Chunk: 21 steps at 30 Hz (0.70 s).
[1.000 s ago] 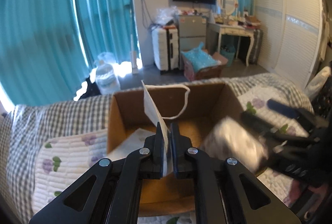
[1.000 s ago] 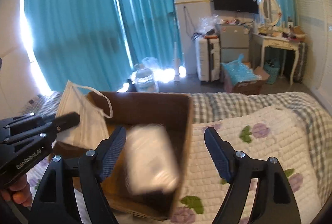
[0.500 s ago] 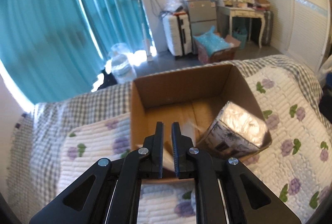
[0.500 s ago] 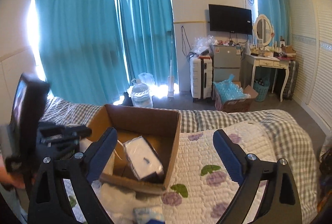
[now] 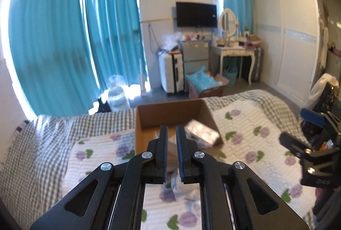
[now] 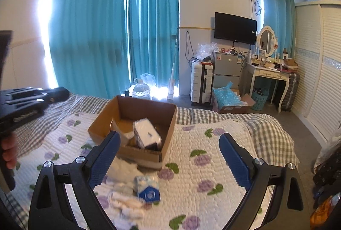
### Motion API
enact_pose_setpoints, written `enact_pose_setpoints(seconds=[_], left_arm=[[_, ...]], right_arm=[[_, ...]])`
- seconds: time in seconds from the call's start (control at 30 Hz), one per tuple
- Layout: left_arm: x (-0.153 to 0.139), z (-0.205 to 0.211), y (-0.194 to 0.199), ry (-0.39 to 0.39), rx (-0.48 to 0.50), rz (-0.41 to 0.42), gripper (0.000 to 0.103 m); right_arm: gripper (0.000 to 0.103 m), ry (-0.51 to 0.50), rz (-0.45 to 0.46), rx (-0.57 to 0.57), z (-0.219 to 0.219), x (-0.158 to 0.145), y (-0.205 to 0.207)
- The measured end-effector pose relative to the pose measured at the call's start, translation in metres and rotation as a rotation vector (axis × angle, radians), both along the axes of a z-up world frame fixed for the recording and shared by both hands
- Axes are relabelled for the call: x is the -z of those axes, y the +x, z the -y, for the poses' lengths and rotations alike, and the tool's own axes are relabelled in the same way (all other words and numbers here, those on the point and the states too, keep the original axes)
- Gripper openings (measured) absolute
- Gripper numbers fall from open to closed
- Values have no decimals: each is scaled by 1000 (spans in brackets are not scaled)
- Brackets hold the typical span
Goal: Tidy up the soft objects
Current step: 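Grasp the white sock with green trim with the right gripper while the left grasps a white glove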
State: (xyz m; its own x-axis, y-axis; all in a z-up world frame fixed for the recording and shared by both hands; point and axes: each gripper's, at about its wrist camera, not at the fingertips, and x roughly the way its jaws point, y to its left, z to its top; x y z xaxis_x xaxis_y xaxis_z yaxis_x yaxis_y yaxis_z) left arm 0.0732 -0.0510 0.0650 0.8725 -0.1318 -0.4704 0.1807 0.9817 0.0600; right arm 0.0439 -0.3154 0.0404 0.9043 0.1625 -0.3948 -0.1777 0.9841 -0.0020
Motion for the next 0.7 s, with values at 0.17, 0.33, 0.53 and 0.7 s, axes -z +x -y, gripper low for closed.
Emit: enact_pose_setpoints(seconds=[0.17,0.33,0.53,0.7], left_arm=[[22,-6,-61,-4,-57,126,84],[63,-12,-79,-10,-68,83,84],[125,-17,-69,-31,-97,-58,84],[174,-24,-54,-32,-126,-174,84]], right_arm=[[101,-33,-18,-2,-3,13,-35],[102,-47,-96,-18,-9,53,-51],[102,-61,-266,-46,-25,118,-36],[102,-90,-422,-78,-40,178,-13]])
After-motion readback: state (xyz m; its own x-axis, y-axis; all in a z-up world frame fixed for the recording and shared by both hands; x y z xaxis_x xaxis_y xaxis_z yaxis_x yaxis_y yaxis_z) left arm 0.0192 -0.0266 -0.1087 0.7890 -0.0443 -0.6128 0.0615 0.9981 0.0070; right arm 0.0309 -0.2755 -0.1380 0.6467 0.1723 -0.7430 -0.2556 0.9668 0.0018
